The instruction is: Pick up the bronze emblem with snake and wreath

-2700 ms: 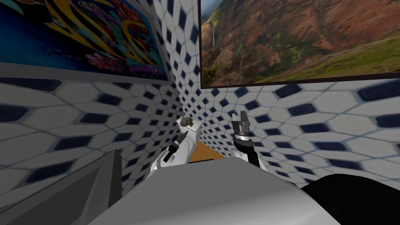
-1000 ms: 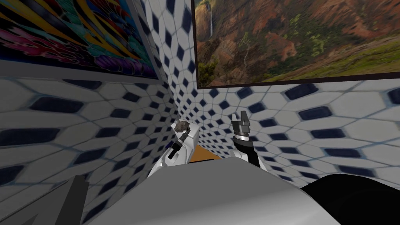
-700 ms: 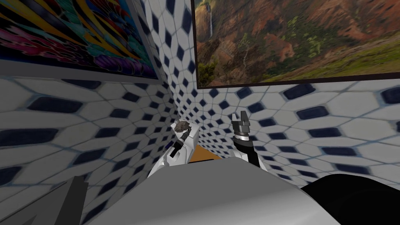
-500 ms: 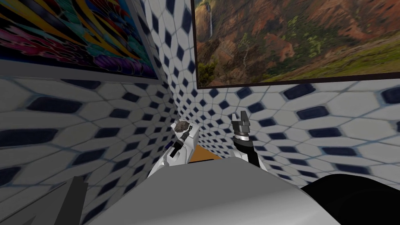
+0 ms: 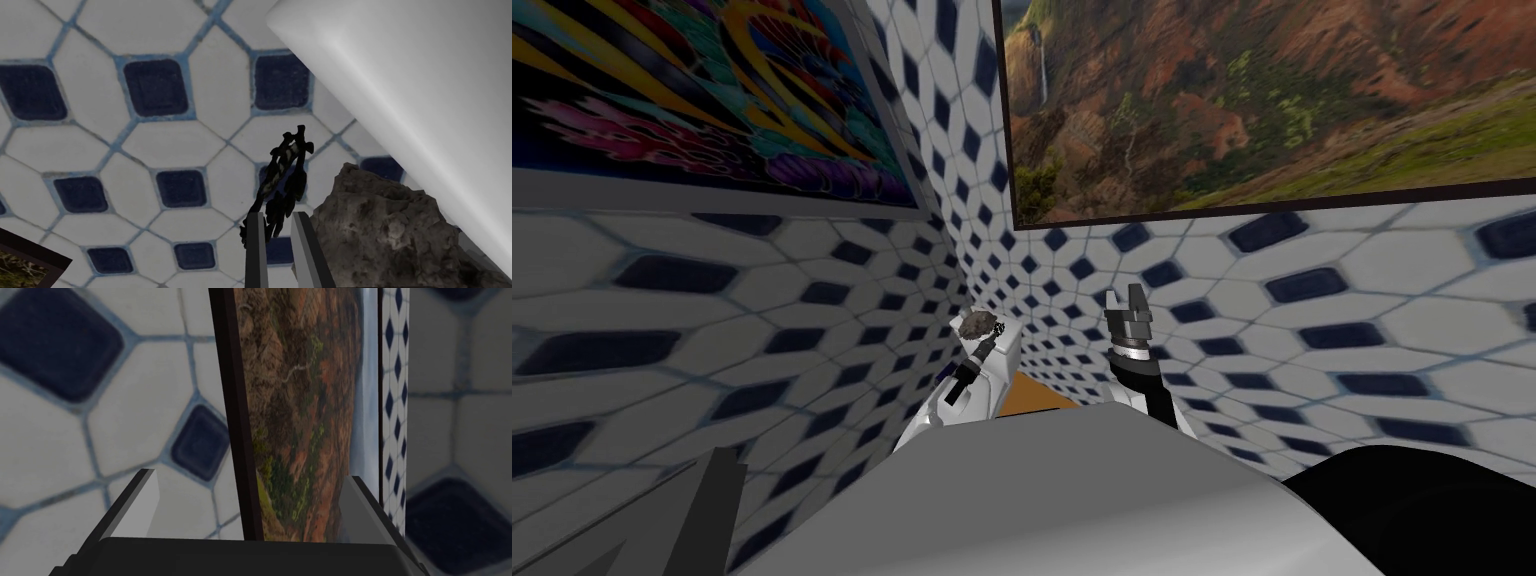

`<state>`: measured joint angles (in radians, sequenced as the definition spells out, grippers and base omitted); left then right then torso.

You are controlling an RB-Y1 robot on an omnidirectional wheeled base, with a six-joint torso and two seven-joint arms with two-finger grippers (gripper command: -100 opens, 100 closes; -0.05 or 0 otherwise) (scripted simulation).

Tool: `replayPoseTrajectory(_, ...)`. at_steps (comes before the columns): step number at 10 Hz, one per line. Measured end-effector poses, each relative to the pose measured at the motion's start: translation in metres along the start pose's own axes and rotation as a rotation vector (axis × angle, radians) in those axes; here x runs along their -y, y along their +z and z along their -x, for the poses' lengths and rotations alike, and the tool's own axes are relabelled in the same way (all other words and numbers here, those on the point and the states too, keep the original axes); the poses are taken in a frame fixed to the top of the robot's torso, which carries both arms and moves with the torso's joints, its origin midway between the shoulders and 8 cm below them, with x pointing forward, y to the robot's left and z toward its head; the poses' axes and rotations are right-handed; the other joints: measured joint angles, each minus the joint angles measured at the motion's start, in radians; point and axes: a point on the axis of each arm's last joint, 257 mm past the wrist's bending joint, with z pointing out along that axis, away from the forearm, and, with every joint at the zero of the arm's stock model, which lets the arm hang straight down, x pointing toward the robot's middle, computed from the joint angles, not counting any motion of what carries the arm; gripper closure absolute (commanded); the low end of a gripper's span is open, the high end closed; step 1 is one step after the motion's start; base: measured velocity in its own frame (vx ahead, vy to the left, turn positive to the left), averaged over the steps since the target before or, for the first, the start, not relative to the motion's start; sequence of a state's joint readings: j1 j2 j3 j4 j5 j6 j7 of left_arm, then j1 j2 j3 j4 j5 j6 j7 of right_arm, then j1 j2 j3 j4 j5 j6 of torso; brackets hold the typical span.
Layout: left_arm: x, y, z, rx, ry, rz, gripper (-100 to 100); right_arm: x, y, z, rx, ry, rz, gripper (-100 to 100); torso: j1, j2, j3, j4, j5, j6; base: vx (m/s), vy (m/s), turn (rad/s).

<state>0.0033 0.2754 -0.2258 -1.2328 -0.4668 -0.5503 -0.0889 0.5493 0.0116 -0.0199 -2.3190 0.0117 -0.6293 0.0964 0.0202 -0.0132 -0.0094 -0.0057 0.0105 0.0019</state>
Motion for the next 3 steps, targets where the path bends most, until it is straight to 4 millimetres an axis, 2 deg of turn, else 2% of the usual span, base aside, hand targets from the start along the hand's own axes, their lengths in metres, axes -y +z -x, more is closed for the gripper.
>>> replayPoseTrajectory(2, -0.0118, -0.0145, -0.0009, -0.004, -0.024, 0.004, 100, 0.0, 0.0, 0.0, 0.0, 0.0, 0.0, 0, 0.0, -0.001, 0.0, 0.0, 0.0, 0.0, 0.008, -0.008, 0.026)
replayPoseTrajectory(3, -0.0124, -0.016, -0.0013, -0.004, -0.025, 0.003, 0, 0.0, 0.0, 0.0, 0.0, 0.0, 0.0, 0, 0.0, -0.001, 0.0, 0.0, 0.0, 0.001, 0.0, 0.0, 0.0)
